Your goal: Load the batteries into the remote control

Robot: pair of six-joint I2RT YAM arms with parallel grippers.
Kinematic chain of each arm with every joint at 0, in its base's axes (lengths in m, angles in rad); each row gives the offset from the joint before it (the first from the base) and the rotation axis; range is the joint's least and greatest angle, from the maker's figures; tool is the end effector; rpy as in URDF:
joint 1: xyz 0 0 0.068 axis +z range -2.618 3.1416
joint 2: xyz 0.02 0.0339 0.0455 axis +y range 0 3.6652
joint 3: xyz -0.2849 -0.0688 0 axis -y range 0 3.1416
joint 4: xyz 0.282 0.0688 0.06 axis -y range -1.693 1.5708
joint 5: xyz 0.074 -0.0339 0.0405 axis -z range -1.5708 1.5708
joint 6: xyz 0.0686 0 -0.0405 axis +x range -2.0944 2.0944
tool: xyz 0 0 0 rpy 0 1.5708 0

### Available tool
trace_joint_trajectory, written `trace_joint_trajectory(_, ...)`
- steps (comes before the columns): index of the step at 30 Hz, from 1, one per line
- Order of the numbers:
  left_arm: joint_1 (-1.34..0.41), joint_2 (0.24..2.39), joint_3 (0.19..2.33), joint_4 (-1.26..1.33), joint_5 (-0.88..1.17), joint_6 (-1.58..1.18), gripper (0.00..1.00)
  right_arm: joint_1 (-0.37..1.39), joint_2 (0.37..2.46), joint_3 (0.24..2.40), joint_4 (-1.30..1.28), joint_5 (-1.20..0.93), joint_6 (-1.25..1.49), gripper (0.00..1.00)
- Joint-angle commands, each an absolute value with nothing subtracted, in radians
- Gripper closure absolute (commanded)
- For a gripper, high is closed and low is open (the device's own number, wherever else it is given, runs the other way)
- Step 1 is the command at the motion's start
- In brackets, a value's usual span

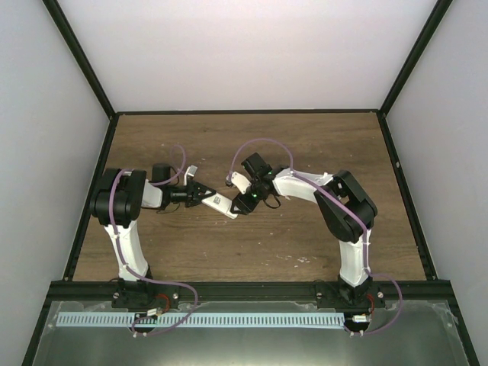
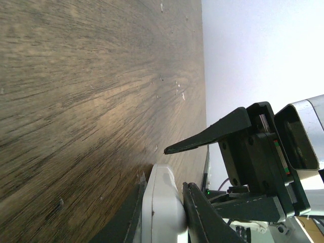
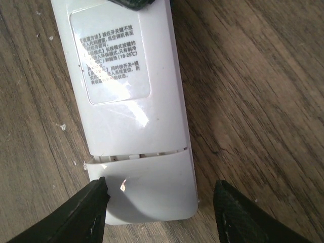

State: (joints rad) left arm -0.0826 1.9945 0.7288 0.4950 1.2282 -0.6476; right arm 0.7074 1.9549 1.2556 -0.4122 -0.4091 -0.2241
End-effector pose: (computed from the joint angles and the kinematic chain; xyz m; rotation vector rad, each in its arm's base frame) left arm 0.3422 -0.0932 0.0546 0.0167 2.3114 -1.7932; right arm 0.3181 0.3079 0.1193 -1.3347 2.3627 0.6976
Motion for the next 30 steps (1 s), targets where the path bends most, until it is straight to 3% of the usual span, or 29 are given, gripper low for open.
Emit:
trace_joint_trajectory(1, -0.086, 2.019, 0.715, 0.517, 1.201, -0.624, 1.0, 0.73, 1.977, 1.226, -0.452, -0.378, -0.228, 0.46)
trace_joint_trajectory(30, -0.085, 2.014, 0.699, 0.564, 1.198, -0.661, 1.0, 0.739, 1.968, 1.186, -0.425, -0.389, -0.148, 0.5)
